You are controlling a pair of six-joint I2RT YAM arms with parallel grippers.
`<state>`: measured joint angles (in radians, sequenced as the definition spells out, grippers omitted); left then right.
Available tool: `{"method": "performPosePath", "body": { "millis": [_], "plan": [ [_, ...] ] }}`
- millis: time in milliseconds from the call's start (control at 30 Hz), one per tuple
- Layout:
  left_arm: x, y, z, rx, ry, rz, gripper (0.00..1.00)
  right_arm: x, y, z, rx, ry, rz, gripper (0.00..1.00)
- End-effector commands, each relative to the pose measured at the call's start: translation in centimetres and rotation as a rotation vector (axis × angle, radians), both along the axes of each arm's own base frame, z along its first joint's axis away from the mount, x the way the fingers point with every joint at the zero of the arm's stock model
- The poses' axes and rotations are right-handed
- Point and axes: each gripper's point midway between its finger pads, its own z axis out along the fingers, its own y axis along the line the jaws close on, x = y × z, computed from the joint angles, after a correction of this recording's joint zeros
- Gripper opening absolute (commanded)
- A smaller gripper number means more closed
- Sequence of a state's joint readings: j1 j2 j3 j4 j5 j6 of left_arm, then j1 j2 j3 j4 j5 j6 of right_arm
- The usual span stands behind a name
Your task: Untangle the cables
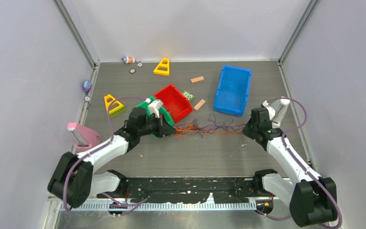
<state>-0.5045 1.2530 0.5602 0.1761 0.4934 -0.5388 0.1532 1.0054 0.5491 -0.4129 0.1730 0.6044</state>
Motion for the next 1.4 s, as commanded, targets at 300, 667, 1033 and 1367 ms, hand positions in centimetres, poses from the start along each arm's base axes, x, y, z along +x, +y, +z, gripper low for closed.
{"method": "performPosePath", "body": {
  "millis": [300, 667, 1033, 1367],
  "plan": [
    [1.8, 9.8, 1.5, 0.004, -0.138, 0.427, 0.0, -0.3, -5.0, 1.9, -0.058, -0.115, -0.177, 0.05],
    [0.4, 5.4, 2.7, 0.029, -0.177, 0.145, 0.0, 0.9, 3.8, 4.0, 0.186, -0.224, 0.349, 0.42],
    [0.5, 4.0, 2.0, 0.09, -0.224, 0.082, 0.0, 1.1, 7.6, 7.3, 0.154, -0.32, 0.571, 0.75],
    [0.4, 4.8, 2.4, 0.099, -0.207, 0.135, 0.09, 1.8, 15.6, 7.9, -0.036, -0.258, 0.888, 0.74]
  ]
}}
